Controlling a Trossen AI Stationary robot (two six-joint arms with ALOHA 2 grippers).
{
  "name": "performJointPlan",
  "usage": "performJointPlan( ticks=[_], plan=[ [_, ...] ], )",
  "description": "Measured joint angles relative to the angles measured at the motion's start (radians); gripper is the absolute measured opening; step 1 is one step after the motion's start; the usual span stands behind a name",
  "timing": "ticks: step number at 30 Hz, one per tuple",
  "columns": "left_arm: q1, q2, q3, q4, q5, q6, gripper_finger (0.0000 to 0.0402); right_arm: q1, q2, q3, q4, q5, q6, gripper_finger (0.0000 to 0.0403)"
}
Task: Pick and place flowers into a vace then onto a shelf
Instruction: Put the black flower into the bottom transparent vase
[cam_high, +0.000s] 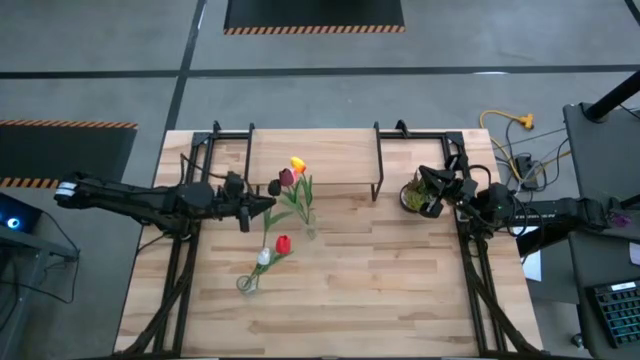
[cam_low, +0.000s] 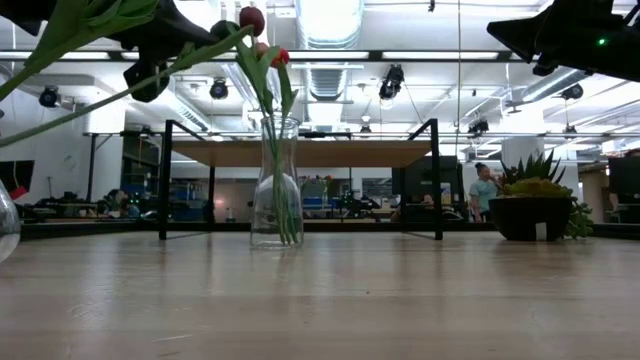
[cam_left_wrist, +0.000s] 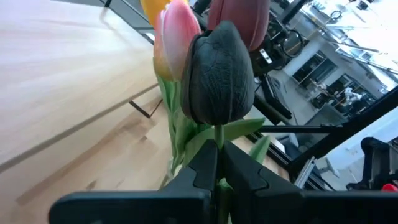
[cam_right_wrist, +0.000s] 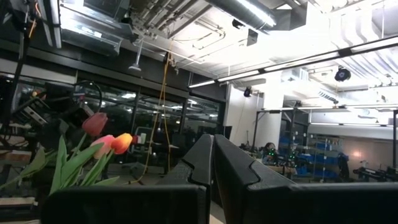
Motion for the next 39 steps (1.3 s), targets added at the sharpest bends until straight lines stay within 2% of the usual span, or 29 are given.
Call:
performJointPlan(
  ticks=[16,39],
  plan=[
    [0.000,-0.021,0.000,0.089,-0.001,0.068,0.0000,0.000,0.000,0.000,0.000,0.000,0.000,0.0009],
    [0.000,-0.054,0.000,0.468,0.019,0.559,0.0000,0.000,0.000,0.000,0.000,0.000,0.000,0.0008]
  ],
)
